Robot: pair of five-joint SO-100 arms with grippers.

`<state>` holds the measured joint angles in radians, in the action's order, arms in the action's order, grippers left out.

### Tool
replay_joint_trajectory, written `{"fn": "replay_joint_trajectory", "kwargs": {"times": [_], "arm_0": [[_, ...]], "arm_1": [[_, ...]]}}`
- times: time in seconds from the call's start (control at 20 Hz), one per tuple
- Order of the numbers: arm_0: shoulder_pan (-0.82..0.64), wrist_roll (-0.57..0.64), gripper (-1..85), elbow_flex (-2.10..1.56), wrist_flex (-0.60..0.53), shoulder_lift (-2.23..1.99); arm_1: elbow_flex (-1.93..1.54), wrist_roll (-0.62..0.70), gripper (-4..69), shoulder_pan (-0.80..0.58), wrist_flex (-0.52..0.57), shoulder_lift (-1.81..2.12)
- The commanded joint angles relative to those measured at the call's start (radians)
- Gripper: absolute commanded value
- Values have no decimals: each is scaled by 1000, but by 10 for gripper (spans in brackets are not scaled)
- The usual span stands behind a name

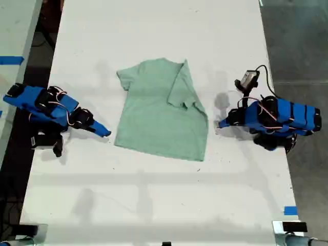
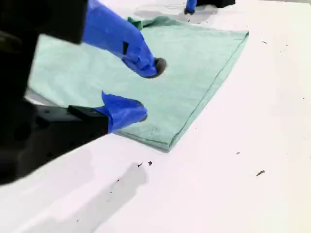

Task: Fold t shirt

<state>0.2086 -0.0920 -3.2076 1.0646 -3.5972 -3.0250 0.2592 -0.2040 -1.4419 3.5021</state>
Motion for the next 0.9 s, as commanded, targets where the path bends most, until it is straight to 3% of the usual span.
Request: {"fn": "replay_joint_trajectory", "kwargs": {"times": [0.0, 0.4, 0.45, 0.6, 0.7, 0.85], "arm_0": [[-402, -94, 1, -28, -81, -6], [-376, -120, 1, 44, -64, -6], [-390, -83, 1, 107, -64, -2], [-591, 87, 1, 425, 104, 201], [-742, 276, 17, 617, 132, 446], [-854, 428, 77, 905, 153, 904]], "arm_1": [[-15, -20, 3, 17, 0, 5], [-15, -20, 3, 15, 0, 5], [-15, -20, 3, 12, 0, 5], [-15, -18, 3, 11, 0, 5], [-15, -18, 3, 11, 0, 5], [-15, -18, 3, 14, 0, 5]]}}
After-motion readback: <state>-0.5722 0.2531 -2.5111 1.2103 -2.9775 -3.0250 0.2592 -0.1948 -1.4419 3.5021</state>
